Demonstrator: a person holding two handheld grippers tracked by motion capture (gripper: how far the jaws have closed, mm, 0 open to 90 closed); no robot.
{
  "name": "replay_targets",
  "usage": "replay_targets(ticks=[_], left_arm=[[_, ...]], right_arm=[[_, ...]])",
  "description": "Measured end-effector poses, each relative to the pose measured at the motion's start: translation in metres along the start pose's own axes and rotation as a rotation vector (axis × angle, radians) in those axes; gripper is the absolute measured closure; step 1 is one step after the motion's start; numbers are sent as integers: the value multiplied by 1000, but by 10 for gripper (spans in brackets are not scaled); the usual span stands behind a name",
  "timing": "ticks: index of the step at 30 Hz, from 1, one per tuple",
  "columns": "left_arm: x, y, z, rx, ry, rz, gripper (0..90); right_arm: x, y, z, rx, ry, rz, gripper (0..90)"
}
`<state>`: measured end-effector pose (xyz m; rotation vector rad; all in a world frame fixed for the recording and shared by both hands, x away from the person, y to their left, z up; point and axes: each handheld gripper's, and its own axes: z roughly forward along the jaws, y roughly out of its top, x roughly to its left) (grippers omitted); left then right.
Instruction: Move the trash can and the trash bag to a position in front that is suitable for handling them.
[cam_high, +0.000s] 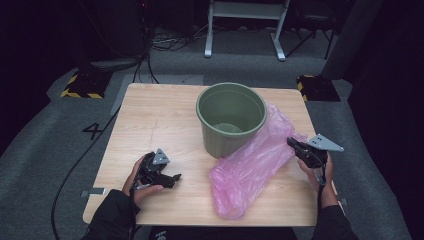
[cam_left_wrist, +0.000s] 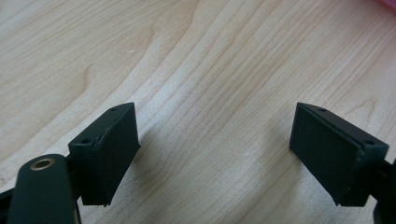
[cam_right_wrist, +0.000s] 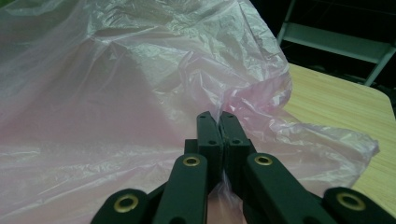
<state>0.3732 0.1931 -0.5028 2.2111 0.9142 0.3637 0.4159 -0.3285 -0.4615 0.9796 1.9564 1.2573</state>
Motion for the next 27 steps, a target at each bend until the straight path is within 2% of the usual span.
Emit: replay_targets(ticks=[1,7,15,27], left_arm=[[0,-1,0,-12,2,1,131],[1,-1,0,-10,-2,5,128],[1,0,1,-8,-3,13,123],[1,0,2,-9,-1,8,124]], right_arm=[[0,0,0,-3,-1,1,894],[-1,2,-3,-20,-14,-6,895],[-4,6,-9,-47,-17,9,895],[-8,16,-22,-129,-28,13,897]])
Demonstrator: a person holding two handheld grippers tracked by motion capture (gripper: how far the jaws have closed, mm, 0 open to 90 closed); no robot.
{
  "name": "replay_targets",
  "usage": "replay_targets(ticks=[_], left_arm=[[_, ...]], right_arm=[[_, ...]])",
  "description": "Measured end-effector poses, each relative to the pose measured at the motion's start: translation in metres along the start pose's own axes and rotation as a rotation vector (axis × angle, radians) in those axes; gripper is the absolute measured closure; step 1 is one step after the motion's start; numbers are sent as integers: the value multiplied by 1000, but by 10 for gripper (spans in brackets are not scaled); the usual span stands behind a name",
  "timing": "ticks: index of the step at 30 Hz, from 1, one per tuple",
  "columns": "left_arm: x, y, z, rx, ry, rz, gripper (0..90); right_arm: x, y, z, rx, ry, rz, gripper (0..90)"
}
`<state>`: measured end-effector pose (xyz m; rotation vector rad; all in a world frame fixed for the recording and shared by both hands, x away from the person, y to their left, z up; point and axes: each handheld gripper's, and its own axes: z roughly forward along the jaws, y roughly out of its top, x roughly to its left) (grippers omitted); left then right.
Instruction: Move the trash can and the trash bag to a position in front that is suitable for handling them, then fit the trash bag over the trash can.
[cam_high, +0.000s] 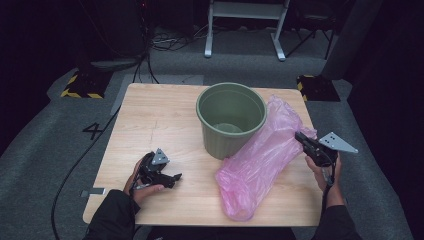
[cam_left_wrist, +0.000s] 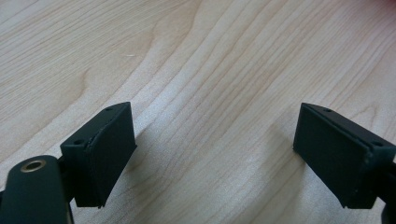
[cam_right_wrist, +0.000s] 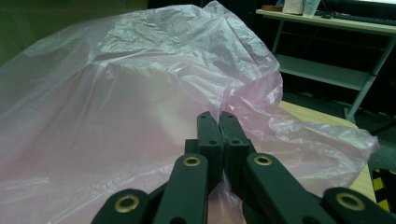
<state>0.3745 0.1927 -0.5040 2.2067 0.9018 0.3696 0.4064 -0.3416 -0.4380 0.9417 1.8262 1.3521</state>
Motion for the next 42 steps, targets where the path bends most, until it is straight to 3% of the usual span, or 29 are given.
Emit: replay_targets(ticks=[10,16,23,27,31,34,35,39,42], left_arm=[[0,0,0,1,5,2,124],[0,0,0,1,3,-4,124],[0,1,0,2,-1,-3,124],[-6,9,0,49,7,6,181],[-24,28,-8,-8,-13,64,162],[-35,37,-11,-42,-39,79,159],[-45,45,-14,-75,-62,96,159],[-64,63,-20,-137,-132,113,162],[-79,77,-21,-155,-144,137,163]], right_arm=[[4,7,-3,-42,13,-7,898],[9,13,-8,-75,6,-39,898],[10,20,-12,-100,5,-34,898],[9,27,-13,-111,7,-31,898],[13,42,-13,-128,11,-65,899],[14,48,-14,-142,19,-69,899],[17,53,-14,-153,25,-76,899],[24,62,-16,-173,43,-88,899],[31,68,-18,-181,56,-114,899]])
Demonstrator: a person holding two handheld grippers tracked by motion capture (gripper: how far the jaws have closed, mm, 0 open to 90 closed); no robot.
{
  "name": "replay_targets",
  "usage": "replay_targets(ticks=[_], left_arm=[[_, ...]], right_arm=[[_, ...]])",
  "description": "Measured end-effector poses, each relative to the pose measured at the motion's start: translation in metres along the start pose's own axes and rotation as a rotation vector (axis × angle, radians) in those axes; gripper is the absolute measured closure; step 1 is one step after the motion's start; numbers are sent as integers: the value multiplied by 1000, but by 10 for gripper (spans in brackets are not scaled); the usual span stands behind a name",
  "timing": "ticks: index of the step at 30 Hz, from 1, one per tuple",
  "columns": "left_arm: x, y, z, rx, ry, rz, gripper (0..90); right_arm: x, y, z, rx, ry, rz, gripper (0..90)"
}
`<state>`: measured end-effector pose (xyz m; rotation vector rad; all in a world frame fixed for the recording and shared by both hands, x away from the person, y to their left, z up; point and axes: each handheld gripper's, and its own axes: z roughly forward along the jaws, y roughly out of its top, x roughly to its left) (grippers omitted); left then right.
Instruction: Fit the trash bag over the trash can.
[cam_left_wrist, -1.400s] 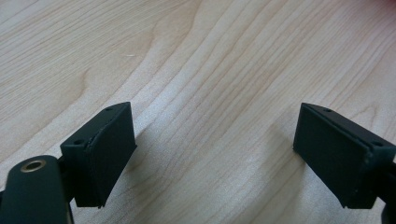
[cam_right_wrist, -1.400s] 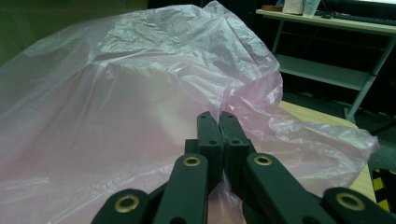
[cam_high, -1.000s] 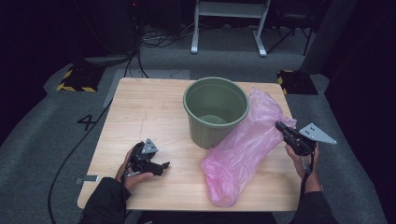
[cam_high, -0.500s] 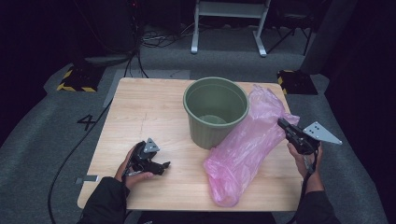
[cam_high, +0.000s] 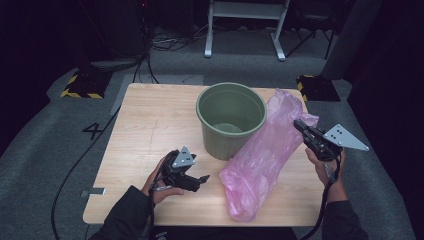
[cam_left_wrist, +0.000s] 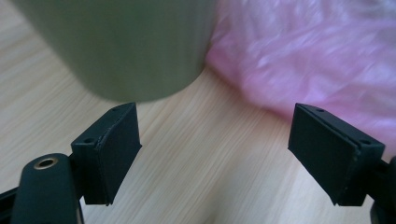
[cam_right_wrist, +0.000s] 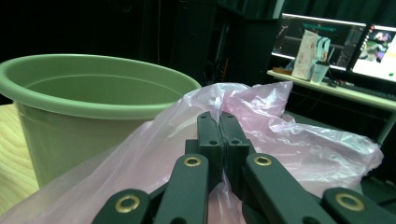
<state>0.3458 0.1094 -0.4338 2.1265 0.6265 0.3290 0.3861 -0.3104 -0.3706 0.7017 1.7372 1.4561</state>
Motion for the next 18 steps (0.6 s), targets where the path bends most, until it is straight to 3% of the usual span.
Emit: replay_targets(ticks=[4,7,10,11,16,18], left_arm=[[-20,20,7,-17,-32,53,161],[-29,30,11,-29,-41,69,162],[-50,46,17,-57,-65,99,159],[-50,46,17,-57,-65,99,160],[-80,67,20,-67,-118,159,161],[-87,73,23,-63,-113,168,161]], right_arm=[[6,10,2,-5,15,-29,900],[9,14,3,-10,26,-41,900],[18,24,6,-15,54,-68,900],[20,26,7,-16,61,-76,900],[32,37,13,-7,80,-126,900],[37,40,17,0,85,-146,900]])
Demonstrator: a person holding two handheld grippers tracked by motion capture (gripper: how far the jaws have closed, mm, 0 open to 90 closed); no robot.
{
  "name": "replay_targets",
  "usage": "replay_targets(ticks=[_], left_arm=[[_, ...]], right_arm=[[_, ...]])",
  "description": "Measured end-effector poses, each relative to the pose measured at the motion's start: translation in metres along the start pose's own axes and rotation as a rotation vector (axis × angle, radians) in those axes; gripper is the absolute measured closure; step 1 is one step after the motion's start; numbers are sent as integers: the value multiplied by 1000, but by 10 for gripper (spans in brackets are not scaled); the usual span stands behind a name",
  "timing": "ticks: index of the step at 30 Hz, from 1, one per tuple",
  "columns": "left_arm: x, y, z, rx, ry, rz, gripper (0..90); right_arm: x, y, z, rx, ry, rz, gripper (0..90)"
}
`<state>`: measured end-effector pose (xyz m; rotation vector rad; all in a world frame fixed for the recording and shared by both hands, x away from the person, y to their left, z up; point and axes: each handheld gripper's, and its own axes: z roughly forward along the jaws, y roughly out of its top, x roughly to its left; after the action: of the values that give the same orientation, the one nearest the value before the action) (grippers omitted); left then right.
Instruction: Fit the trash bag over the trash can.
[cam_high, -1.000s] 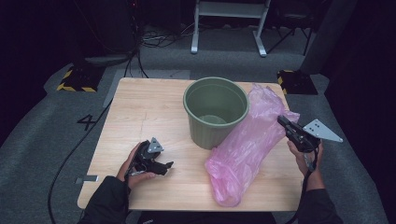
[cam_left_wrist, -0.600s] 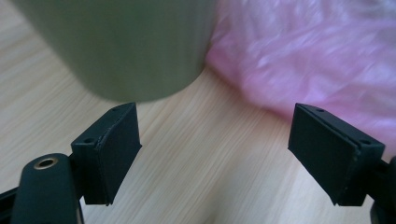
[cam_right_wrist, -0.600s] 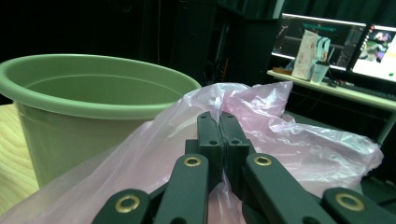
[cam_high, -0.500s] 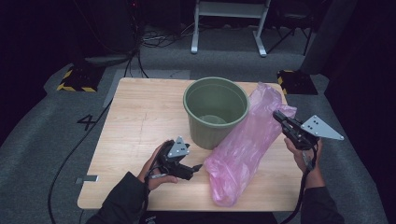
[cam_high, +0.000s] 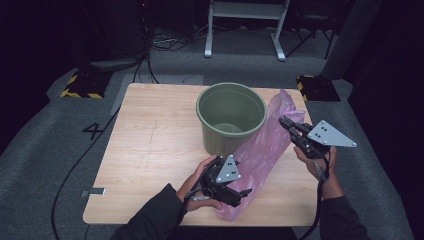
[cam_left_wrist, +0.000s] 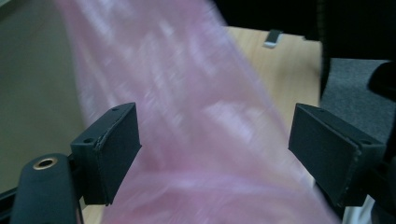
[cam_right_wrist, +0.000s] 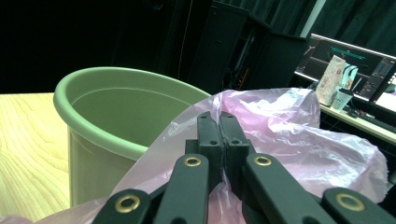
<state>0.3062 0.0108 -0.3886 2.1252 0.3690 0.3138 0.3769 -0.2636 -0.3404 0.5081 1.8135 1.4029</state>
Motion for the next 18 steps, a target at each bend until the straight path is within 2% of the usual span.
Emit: replay_targets(ticks=[5,6,7,9,10,11,13,14,17,18], left_arm=[[-5,7,11,16,8,7,157],[-7,8,19,35,35,17,156],[-7,8,19,35,35,17,156],[-5,5,34,79,61,3,156],[-4,4,40,107,92,10,156],[-3,2,46,142,142,18,163],[1,-2,55,189,219,16,218],[4,-4,58,197,239,12,251],[15,-11,60,198,257,-10,359],[19,-12,59,195,246,-16,413]], right_arm=[[7,4,8,21,7,-24,900],[8,4,10,24,9,-24,900],[8,4,10,24,9,-24,900],[10,5,12,21,17,-25,900],[10,6,12,20,22,-25,900],[11,7,12,17,27,-25,900],[12,9,13,10,36,-24,899],[13,10,13,2,39,-27,899],[16,15,11,-22,61,-29,899],[18,16,10,-31,69,-34,899]])
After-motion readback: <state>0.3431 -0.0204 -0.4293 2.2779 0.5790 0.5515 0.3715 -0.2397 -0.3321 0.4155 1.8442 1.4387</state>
